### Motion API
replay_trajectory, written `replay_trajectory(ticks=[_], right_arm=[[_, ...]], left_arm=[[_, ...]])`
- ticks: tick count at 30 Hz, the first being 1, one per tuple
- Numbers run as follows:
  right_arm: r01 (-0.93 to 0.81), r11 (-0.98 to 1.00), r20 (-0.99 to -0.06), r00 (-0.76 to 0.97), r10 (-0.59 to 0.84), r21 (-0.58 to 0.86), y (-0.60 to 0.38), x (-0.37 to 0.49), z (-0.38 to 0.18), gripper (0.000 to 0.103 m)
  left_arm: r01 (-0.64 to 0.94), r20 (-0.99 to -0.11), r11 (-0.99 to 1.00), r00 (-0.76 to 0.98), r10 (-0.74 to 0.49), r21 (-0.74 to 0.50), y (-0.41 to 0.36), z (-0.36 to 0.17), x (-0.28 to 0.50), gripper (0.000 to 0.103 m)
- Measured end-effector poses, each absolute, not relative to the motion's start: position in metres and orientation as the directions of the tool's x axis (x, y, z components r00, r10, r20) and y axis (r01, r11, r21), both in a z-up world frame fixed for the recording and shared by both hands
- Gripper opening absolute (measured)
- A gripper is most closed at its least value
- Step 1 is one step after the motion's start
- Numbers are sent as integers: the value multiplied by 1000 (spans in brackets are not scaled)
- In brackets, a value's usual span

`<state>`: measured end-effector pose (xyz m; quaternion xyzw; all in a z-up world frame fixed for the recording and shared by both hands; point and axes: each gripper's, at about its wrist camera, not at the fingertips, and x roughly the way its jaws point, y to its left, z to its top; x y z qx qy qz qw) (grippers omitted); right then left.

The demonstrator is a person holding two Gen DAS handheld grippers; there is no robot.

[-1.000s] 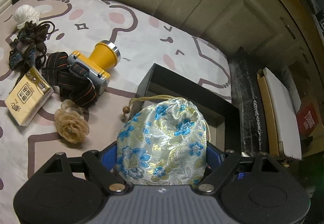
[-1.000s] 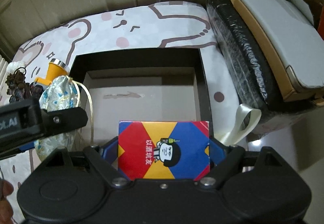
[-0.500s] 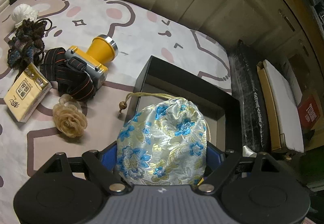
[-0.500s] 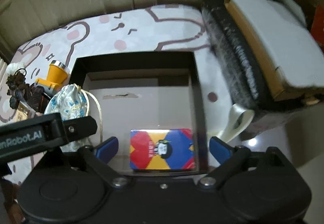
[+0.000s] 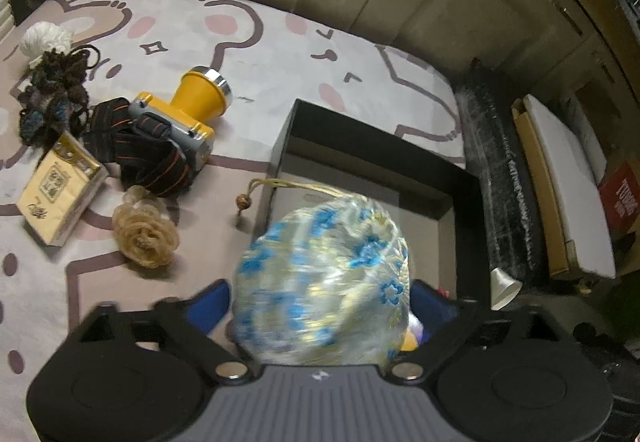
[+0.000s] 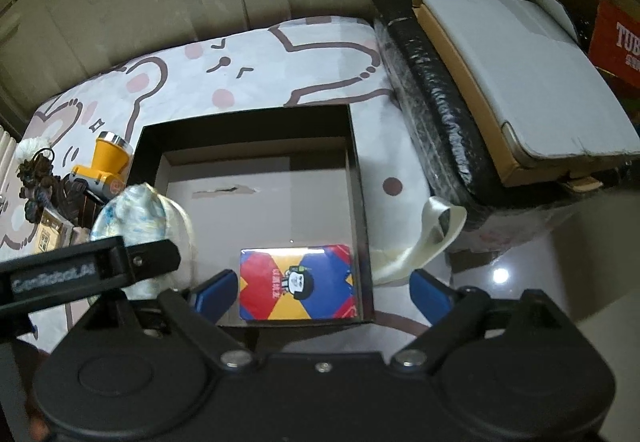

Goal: Organize objects
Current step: 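Lower the pouch into the black box with the left tool while the right tool releases the card box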

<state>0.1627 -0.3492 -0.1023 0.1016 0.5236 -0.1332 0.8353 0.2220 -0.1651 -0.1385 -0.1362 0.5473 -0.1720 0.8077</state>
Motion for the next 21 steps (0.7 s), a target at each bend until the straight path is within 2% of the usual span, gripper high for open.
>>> replay_trajectory(ticks=[6, 11, 13, 15, 21], right_arm=[[339, 940, -901, 419, -115, 38, -349, 161, -101, 93], [337, 941, -901, 417, -118, 33, -346, 162, -102, 90], [328, 944, -905, 414, -101, 45, -344, 163, -102, 83], [313, 947, -913, 404, -60, 76, -341, 164, -102, 68], [238, 929, -886, 436, 159, 283, -322, 171, -96, 42]], left_arm=[[132, -814, 894, 375, -444, -428, -152, -127, 223, 99], [130, -829, 909, 374, -415, -396, -145, -128, 226, 99], [142, -844, 922, 372, -386, -359, -143, -132, 228, 99], [154, -855, 930, 367, -366, -333, -141, -134, 229, 99], [141, -854, 930, 368, -367, -339, -127, -135, 234, 99]])
